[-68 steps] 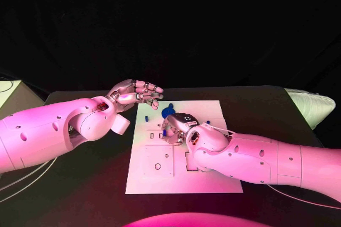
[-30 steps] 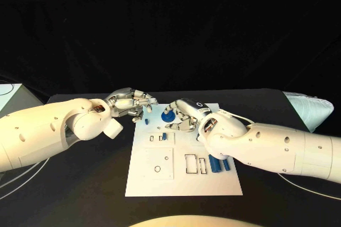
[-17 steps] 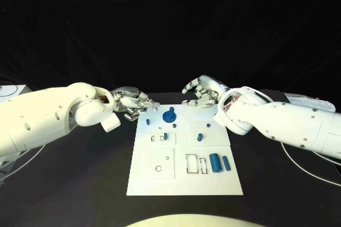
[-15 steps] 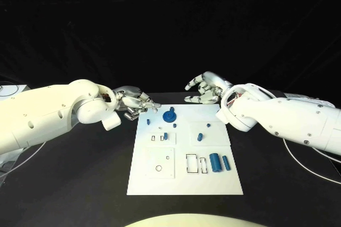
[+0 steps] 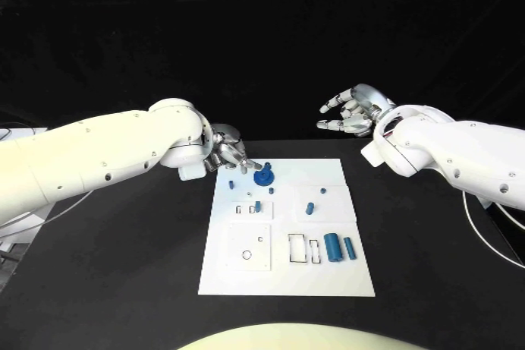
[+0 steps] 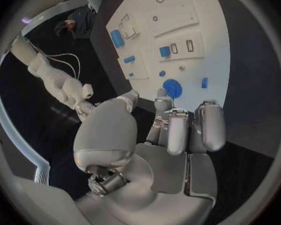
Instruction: Assemble the parts on the task board
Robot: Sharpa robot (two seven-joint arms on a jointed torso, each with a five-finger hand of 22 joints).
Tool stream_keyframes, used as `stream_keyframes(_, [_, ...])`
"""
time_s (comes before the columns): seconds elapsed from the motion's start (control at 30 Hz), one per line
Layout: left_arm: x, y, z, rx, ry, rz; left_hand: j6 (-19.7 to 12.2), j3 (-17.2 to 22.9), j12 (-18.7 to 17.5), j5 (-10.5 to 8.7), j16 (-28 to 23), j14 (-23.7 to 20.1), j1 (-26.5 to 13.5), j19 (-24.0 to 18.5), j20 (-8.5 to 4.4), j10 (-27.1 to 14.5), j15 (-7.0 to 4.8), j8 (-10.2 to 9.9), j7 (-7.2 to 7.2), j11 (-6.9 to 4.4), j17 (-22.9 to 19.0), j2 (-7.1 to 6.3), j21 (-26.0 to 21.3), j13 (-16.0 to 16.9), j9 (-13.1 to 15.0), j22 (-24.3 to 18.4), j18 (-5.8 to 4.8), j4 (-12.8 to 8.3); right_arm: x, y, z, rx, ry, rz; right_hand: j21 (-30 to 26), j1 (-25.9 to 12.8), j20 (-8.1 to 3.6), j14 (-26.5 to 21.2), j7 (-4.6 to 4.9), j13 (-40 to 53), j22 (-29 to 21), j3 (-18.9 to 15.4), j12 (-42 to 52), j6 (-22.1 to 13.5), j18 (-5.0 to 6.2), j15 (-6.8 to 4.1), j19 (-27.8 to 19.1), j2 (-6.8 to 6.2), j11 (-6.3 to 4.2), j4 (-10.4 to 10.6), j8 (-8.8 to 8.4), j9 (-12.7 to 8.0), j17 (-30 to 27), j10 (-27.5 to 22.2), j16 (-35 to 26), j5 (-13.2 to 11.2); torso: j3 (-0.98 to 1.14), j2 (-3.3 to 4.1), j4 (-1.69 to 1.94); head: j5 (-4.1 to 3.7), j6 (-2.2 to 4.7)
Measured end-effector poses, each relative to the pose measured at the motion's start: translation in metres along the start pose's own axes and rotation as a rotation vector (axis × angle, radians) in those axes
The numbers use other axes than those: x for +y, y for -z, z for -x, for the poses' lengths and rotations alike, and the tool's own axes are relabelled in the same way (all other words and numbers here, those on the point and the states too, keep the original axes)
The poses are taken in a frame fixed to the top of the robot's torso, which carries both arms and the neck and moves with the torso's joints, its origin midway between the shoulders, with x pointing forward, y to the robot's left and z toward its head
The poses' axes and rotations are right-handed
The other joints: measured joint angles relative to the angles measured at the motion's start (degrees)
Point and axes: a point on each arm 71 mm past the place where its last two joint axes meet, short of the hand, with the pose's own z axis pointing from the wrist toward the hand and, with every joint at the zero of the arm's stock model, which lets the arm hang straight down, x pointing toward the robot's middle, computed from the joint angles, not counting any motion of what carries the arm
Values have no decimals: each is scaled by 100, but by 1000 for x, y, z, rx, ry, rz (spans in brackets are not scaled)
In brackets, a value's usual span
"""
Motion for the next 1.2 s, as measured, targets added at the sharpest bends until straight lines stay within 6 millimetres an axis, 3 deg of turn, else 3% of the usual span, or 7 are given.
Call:
stream_keyframes(0.17, [-10,-12,-7,15,-86,38,-54,-157,0,0,0,0,-137,-20,-21,-52,0,55,-47,-52,0,61,0,-54,115,-22,2,-1,-6,-1,6,-8,-9,-18,0,0,0,0,0,0,0,0,15,0,0,0,0,0,0,0,0,0,0,0,0,0,-1,0,0,12,-13])
stream_keyframes(0.57, [-20,-27,-20,75,-190,88,-196,-249,-172,0,-42,0,-214,-71,-31,-259,0,55,-9,-7,-1,190,-64,-260,176,-131,1,0,-8,0,7,11,-14,-31,0,0,0,0,21,0,-1,0,15,-21,0,0,0,0,0,0,0,-1,-1,0,0,-22,4,14,-10,25,-26])
stream_keyframes(1.2, [-9,-47,-51,176,-222,139,-196,-265,-151,0,-19,0,-171,-70,-31,-259,0,55,-9,-7,-2,268,-64,-198,196,-32,2,-16,-10,3,7,28,-8,-44,0,0,0,0,0,4,-3,-1,15,-41,0,0,0,0,-1,0,0,-3,4,0,0,-21,-4,10,6,-37,-84])
